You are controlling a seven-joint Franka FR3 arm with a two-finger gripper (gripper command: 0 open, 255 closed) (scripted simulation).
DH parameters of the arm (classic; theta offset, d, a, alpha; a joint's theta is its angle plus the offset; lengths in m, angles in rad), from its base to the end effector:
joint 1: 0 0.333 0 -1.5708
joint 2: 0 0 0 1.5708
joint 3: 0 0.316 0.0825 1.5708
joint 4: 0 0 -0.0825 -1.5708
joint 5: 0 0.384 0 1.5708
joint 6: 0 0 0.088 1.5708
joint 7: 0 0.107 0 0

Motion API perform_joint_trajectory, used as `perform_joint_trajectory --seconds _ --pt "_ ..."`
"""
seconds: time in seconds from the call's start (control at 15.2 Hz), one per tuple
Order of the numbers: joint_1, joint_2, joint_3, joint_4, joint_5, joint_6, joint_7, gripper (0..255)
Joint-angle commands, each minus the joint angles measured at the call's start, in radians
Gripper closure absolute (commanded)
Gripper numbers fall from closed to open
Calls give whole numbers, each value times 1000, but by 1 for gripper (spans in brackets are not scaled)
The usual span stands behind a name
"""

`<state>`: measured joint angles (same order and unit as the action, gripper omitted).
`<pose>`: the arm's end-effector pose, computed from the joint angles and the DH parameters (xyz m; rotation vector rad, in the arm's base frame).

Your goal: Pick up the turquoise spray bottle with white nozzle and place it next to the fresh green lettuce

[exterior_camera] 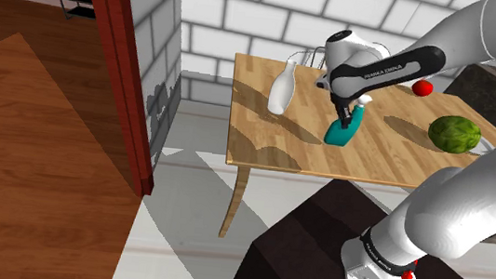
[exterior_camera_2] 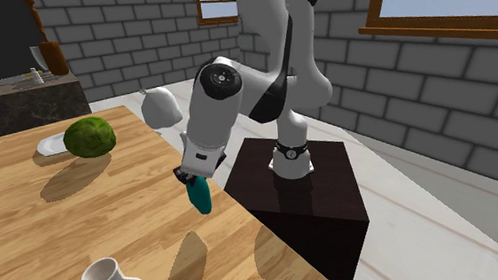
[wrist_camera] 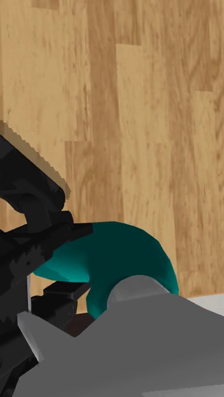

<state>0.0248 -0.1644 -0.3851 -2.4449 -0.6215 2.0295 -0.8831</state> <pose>0.4011 -0.1853 0.3459 2.5602 1.2196 -0.6682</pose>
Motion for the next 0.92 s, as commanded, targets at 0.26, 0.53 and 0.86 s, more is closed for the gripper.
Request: perform_joint_trajectory --seconds 0.26,0.53,0.86 --pt "4 -53 11 36 11 -84 -32 255" --pt "6 -82 19 64 17 -138 -52 255" --pt "9 -113 30 103 26 -204 -77 255"
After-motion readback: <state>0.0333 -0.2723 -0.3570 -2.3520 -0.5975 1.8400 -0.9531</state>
